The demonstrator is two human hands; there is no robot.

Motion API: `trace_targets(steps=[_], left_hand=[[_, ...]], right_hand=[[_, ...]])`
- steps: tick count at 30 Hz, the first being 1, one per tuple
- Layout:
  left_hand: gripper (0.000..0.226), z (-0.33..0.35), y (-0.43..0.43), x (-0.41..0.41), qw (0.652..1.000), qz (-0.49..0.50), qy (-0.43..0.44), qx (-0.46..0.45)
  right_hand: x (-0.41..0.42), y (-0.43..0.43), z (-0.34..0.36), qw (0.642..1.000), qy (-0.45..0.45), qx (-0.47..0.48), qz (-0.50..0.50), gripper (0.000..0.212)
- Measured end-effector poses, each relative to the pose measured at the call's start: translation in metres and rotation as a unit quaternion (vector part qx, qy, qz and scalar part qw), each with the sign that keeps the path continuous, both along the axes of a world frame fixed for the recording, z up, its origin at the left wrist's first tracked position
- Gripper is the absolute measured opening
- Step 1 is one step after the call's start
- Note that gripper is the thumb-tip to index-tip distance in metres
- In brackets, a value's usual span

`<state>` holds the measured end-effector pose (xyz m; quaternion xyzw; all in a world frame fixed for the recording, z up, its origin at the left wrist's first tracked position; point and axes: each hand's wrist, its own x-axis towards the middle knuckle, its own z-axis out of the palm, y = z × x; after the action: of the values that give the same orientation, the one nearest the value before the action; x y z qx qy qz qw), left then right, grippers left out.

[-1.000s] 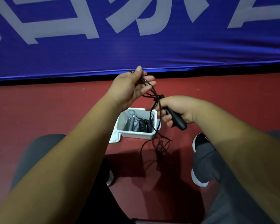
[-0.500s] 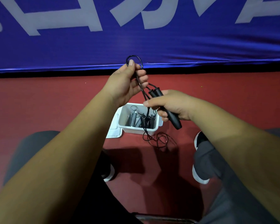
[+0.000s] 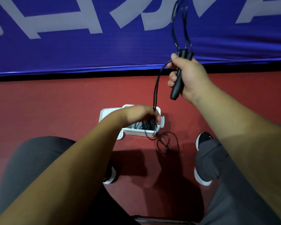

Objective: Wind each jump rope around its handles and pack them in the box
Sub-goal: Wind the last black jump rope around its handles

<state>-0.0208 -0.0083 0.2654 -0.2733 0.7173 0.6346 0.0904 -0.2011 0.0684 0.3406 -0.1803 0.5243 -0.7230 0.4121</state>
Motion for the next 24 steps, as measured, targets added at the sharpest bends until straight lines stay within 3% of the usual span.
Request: trace_targets(steps=[2, 6, 8, 11, 14, 17, 21, 24], left_hand=[[0.040, 0.002, -0.004, 0.001, 0.998, 0.039, -0.028, -0.034], [0.031, 0.028, -0.022, 0.006, 0.982, 0.173, -0.070, 0.011], [0.028, 0.037, -0.027, 0.013, 0.975, 0.153, -0.158, -0.027], [0.027, 0.038, -0.024, 0.020, 0.945, 0.105, -0.275, -0.143], [0.020, 0.045, -0.015, 0.020, 0.897, 0.014, -0.333, -0.291], [0.039, 0.046, -0.017, 0.016, 0.913, 0.084, -0.268, -0.295], [0.083, 0.042, -0.033, 0.011, 0.932, 0.188, -0.050, -0.307], [0.072, 0.042, -0.035, 0.006, 0.953, 0.158, 0.076, -0.246]], right_hand=[[-0.007, 0.001, -0.001, 0.999, 0.037, 0.013, -0.026, 0.013], [-0.013, -0.001, -0.016, 0.982, 0.153, 0.107, -0.005, 0.013], [-0.012, -0.001, -0.024, 0.962, 0.215, 0.166, 0.028, 0.014], [-0.011, 0.001, -0.032, 0.902, 0.341, 0.260, 0.051, 0.020], [-0.011, 0.003, -0.032, 0.881, 0.371, 0.283, 0.074, 0.027], [-0.007, 0.003, -0.029, 0.847, 0.429, 0.297, 0.104, 0.022], [0.004, 0.004, -0.028, 0.807, 0.490, 0.289, 0.161, 0.014], [0.012, 0.004, -0.028, 0.787, 0.512, 0.278, 0.202, 0.013]])
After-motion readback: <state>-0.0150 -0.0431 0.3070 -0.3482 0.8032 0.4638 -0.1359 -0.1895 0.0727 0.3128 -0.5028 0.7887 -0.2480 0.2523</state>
